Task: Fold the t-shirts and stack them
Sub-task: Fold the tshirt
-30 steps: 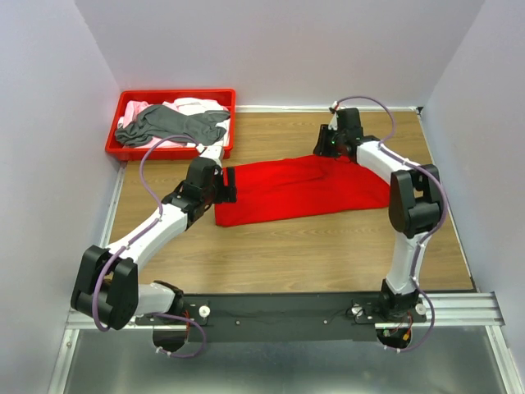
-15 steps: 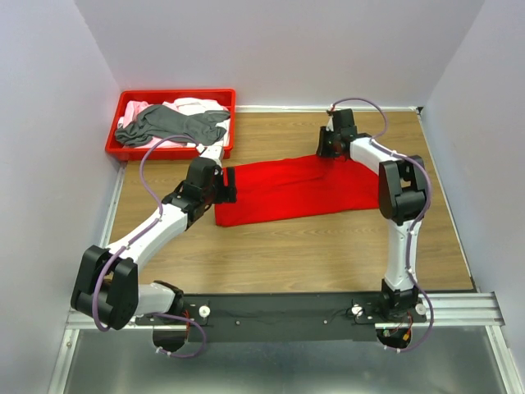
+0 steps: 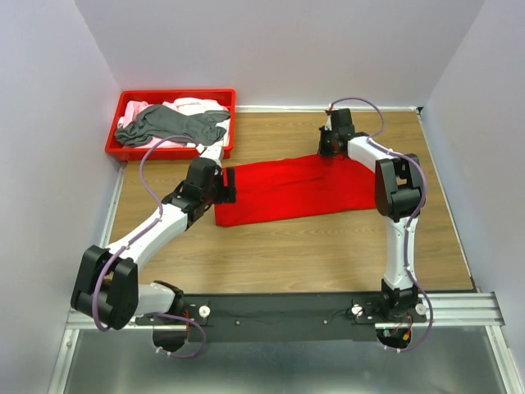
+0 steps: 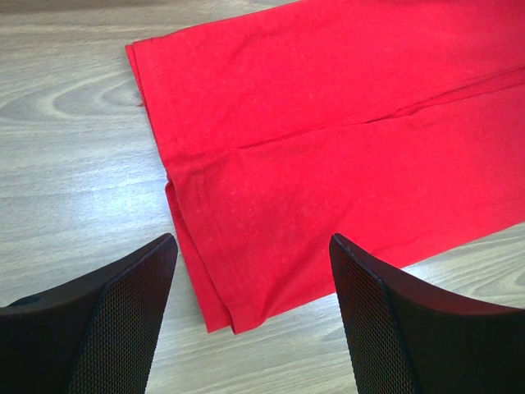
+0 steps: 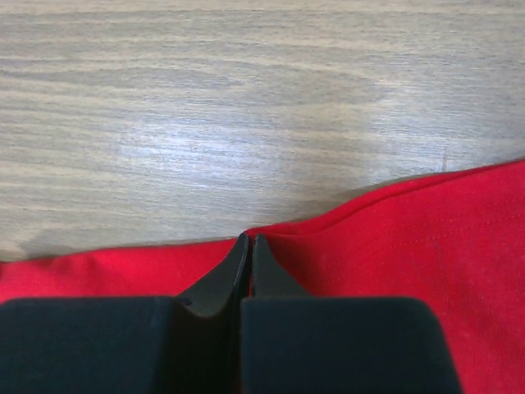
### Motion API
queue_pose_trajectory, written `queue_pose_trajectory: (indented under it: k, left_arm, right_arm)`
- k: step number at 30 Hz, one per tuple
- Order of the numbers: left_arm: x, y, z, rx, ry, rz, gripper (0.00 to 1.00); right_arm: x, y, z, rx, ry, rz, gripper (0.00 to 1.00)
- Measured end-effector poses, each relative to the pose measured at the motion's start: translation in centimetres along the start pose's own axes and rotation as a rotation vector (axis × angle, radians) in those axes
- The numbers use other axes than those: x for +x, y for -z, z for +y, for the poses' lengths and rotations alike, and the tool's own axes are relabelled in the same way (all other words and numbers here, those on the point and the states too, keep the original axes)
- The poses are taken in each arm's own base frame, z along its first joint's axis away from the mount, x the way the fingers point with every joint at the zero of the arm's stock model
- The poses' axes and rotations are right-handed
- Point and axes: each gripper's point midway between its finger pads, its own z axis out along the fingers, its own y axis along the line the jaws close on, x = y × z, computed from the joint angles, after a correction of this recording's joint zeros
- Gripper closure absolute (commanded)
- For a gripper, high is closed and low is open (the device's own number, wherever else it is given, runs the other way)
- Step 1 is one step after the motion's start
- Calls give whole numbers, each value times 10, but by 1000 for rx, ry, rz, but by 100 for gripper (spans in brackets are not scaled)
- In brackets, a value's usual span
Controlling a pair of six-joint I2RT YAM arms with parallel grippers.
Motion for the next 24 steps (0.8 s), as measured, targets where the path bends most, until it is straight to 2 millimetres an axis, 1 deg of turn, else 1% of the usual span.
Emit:
queue_pose_trajectory:
  k: [7,13,17,18,19,20,21,24]
  left_arm:
    - [0,0,0,-1,0,1,17]
    - [0,0,0,-1,0,1,17]
    - [0,0,0,-1,0,1,17]
    - [0,0,0,-1,0,1,17]
    - [0,0,0,-1,0,1,17]
    - [0,0,0,-1,0,1,17]
    - [0,0,0,-1,0,1,17]
    - [1,0,0,0,0,3,17]
  right_arm:
    - [-2,2,1,-6,1,-3,97]
    - [-9,10,13,-61,3,-14,96]
    - [-8,12,21,-100,0,-6,92]
    - [-8,12,23,-111,-2,-3,91]
    - [-7,12,26,-120,-1,0,80]
    - [-7,13,27,-130,-2,2,73]
    - [-6,13,30,-141,-3,5,65]
    - [-4,15,34,-164,-15,12,55]
